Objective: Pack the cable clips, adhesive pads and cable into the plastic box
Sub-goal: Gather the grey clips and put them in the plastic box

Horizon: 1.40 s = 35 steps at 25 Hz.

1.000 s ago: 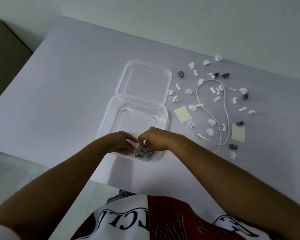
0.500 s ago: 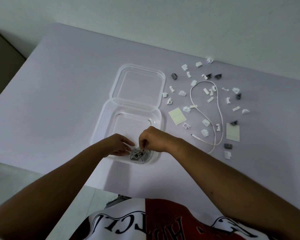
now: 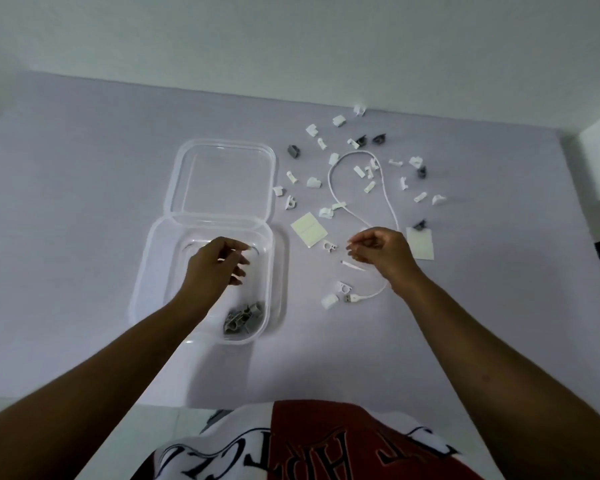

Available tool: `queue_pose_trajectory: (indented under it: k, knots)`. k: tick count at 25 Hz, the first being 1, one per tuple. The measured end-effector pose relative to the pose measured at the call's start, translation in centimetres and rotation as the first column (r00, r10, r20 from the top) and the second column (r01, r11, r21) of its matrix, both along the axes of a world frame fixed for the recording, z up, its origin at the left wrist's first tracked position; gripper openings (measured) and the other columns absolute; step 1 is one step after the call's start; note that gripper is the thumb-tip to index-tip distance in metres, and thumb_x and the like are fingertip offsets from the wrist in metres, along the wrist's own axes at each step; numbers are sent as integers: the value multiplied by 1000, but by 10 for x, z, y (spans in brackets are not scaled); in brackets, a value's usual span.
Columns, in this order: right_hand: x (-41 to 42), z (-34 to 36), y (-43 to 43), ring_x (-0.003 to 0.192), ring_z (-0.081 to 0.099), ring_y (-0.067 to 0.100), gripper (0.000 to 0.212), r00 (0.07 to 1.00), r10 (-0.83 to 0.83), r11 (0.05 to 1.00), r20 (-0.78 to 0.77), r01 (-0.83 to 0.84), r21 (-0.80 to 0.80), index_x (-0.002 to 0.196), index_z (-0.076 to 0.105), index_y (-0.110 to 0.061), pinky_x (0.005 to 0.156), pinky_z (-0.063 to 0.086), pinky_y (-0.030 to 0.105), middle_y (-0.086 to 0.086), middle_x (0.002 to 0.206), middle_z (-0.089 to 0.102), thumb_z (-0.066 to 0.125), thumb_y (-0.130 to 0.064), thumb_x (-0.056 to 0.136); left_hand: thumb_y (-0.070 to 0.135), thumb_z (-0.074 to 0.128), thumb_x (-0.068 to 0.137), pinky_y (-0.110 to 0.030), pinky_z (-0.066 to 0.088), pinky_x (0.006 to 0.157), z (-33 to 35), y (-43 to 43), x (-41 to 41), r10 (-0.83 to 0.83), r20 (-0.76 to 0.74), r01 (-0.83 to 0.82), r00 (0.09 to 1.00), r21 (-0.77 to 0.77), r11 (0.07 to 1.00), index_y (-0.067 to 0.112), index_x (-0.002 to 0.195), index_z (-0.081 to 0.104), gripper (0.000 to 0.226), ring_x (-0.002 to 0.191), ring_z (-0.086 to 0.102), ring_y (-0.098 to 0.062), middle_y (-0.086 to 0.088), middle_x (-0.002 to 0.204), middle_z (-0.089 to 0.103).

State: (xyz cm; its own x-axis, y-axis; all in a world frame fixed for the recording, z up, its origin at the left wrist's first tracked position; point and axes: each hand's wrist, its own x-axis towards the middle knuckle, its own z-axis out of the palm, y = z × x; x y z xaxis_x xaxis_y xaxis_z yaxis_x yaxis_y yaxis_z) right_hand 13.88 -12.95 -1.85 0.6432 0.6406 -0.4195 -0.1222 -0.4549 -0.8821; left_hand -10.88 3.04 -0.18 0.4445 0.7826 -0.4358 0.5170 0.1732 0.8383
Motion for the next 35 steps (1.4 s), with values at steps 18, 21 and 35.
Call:
queue_pose_trajectory:
  k: [18,21,35]
  knots:
    - [71,-57,-94,92,59,27,18,824,236,868,515,60,-493,98,61,-13,70,49,30,9,107,53,69,-19,83,-2,52,94,-16,55,53,-37,-49,167,-402,-93,401,911,-32,916,3,102,63,15,64,67,-18,-11,83,69]
    - [72,-67,-95,82,58,28,8,769,252,910,588,18,-415,85,60,-6,68,43,26,13,98,53,67,-11,83,-3,50,94,-20,57,56,-43,-43,182,-393,-105,391,913,-41,919,2,101,63,16,66,66,-21,-12,83,68]
    - [153,-57,-63,61,68,17,20,663,-409,764,-627,624,162,78,72,-12,55,56,24,8,73,71,55,-9,89,4,54,93,-31,56,73,-48,66,254,-205,-283,306,937,379,873,4,104,65,15,83,66,-27,-19,104,66]
